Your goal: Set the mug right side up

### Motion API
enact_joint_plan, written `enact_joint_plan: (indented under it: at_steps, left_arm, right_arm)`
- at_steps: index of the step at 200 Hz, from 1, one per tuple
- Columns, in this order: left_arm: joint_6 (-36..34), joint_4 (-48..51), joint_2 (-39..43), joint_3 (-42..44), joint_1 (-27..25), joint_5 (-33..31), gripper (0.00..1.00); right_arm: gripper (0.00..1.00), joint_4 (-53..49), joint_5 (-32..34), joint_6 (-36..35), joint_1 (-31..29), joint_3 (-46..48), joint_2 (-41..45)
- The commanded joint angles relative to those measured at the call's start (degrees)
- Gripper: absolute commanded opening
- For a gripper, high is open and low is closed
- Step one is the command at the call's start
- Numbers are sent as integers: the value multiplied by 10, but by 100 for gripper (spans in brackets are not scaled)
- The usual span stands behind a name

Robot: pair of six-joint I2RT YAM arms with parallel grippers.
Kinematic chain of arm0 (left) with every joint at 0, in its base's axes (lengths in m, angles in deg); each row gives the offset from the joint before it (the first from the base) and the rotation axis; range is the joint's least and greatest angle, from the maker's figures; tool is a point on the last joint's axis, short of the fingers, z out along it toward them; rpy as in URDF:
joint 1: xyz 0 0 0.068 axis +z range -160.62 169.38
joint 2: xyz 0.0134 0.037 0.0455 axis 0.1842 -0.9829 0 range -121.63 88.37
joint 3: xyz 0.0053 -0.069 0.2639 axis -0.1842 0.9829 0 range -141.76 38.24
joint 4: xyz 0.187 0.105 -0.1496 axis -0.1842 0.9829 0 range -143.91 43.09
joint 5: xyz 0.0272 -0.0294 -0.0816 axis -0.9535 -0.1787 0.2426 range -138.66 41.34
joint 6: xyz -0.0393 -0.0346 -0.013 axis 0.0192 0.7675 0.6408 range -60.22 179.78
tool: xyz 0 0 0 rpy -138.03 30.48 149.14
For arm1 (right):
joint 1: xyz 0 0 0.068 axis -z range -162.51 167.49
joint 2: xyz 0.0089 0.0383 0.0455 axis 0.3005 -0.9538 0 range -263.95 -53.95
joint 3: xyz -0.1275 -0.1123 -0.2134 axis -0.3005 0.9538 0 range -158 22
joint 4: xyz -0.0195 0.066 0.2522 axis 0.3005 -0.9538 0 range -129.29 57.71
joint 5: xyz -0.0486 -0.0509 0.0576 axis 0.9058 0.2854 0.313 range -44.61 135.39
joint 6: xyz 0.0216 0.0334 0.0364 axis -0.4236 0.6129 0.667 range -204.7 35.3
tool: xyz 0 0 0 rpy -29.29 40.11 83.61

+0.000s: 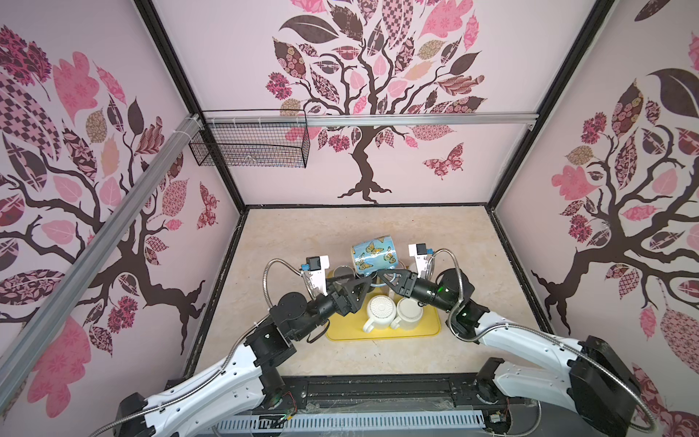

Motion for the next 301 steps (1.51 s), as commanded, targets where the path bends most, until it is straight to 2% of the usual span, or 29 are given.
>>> enact_joint_plan:
  at_steps: [1,16,34,57,78,104,173,207,233,301]
  left_arm:
    - [-50,163,29,-30,42,-60,96]
    - [-26,210,31,-42,111,15,96]
    - [-34,250,18,-56,178,120,97]
    - [-68,248,18,-46,190,141,96]
    - [-76,245,8,-47,190,140,96]
    - [-82,247,-12,-52,191,147,95]
    - [-82,224,-32,-40,190,174,95]
    - [-89,227,-33,-36,191,177,95]
    - [-91,225,-37,-32,191,183,95]
    - [-94,222,-32,-17,191,181,94]
  right_arm:
    - [0,-92,32,-104,35,-104,62]
    - [0,-208,68,-159,69,-160,61]
    - [0,-356,131,-241,99,-249,21]
    - [0,-441,242,-333,118,-322,-37]
    - [0,-479,265,-363,166,-366,-91]
    - [0,-476,319,-403,220,-378,-124]
    - [0,-471,350,-457,351,-354,-208]
    - [0,-473,392,-471,355,-342,-251]
    - [0,-464,382,-458,355,-326,-270]
    - [0,-422,416,-462,355,-281,-286]
